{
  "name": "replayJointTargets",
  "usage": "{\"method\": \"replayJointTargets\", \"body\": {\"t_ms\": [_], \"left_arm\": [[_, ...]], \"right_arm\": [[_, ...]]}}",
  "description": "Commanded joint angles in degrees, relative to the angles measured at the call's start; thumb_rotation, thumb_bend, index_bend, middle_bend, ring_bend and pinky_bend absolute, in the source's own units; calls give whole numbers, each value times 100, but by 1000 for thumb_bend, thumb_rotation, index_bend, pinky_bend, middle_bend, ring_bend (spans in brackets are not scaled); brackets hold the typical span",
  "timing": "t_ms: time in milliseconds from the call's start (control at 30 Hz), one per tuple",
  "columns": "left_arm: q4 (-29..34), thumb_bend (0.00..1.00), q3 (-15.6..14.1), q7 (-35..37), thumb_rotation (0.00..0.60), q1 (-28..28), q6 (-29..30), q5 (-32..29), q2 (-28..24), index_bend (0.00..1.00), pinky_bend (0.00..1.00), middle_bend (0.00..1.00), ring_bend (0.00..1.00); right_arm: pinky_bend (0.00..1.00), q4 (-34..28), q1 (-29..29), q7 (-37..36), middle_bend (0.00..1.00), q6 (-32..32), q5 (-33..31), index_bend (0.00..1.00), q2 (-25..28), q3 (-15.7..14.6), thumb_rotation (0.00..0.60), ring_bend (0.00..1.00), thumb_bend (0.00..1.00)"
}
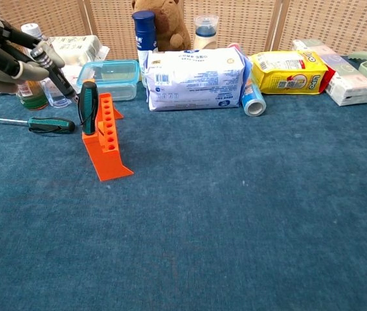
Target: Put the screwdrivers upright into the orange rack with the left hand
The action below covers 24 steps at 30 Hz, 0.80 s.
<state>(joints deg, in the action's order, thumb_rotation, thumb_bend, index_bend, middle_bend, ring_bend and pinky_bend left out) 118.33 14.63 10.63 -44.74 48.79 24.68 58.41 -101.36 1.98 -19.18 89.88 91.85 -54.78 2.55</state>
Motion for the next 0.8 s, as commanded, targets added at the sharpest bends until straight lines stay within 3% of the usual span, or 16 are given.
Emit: {"method": "replayJointTargets", "body": {"t_ms": [33,400,800], "left_arm": [[-102,571,-41,-117,600,-108,7,-180,103,567,888,890,929],[-160,557,-22,-400,600,-316,295,-621,357,567,888,890,930],[-172,555,68,-381,600,-256,89,-674,268,565,888,890,929]], "right_arm": [[89,-7,8,25,97,-21,19,12,-10,-14,600,94,164],[89,-24,13,38,97,-28,20,12,-12,-18,600,94,163],[89,-34,18,43,97,-42,11,12,-9,-20,600,93,163]]}}
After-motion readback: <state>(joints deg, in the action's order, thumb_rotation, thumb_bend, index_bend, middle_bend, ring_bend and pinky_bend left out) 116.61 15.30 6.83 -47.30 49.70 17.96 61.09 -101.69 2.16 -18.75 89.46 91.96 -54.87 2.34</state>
